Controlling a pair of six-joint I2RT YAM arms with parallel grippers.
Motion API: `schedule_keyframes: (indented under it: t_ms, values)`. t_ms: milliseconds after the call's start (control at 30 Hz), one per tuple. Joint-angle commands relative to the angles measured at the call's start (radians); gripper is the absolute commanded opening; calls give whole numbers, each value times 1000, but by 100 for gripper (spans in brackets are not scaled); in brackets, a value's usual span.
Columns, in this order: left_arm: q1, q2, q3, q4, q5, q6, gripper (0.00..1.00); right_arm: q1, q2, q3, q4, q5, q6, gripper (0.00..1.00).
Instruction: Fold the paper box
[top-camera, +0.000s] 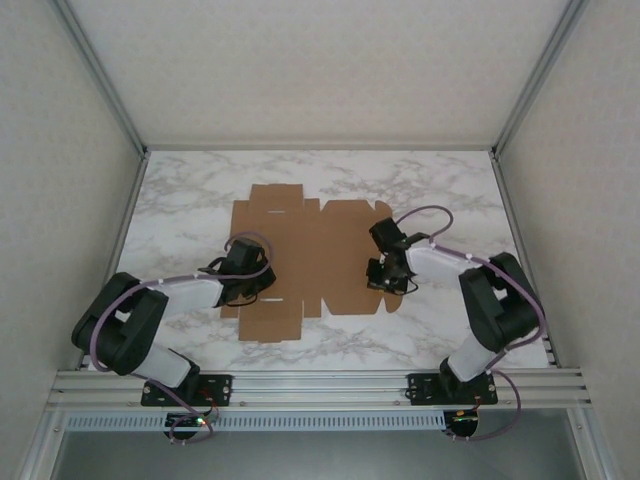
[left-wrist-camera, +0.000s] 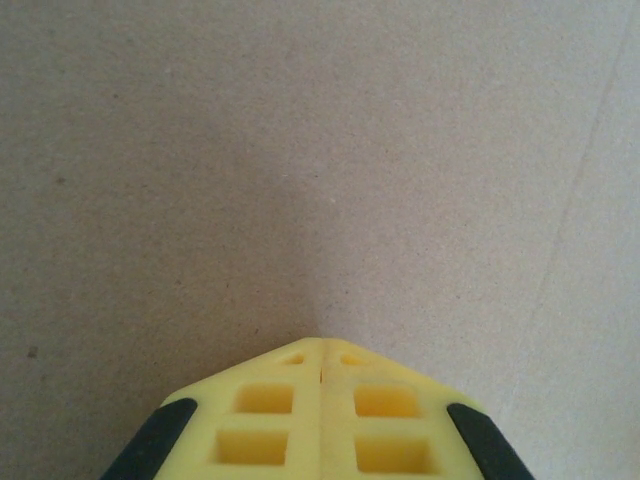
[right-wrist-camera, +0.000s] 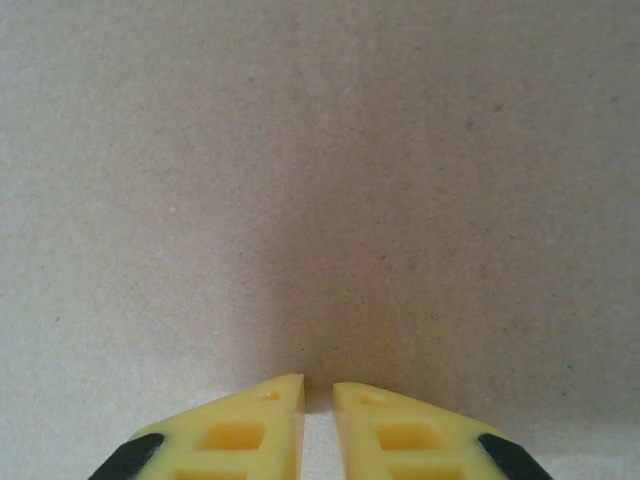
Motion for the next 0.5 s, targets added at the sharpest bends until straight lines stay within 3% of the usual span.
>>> schedule_keyframes:
  t_ms: [0, 167, 300, 367, 467]
  values:
    - [-7, 59, 11, -18, 78, -22, 3, -37, 152, 62, 63, 58, -3, 18]
    - [-11, 93, 37, -15, 111, -27, 4, -120, 276, 205, 69, -18, -21, 21]
    - [-23, 112, 62, -3, 139, -34, 5, -138, 327, 327, 86, -149, -85, 28]
    - [-31, 132, 75, 23, 179, -43, 6, -140, 313, 356, 103, -211, -109, 34]
    - [-52, 167, 110, 42, 228, -46, 8, -147, 244, 359, 122, -253, -131, 56]
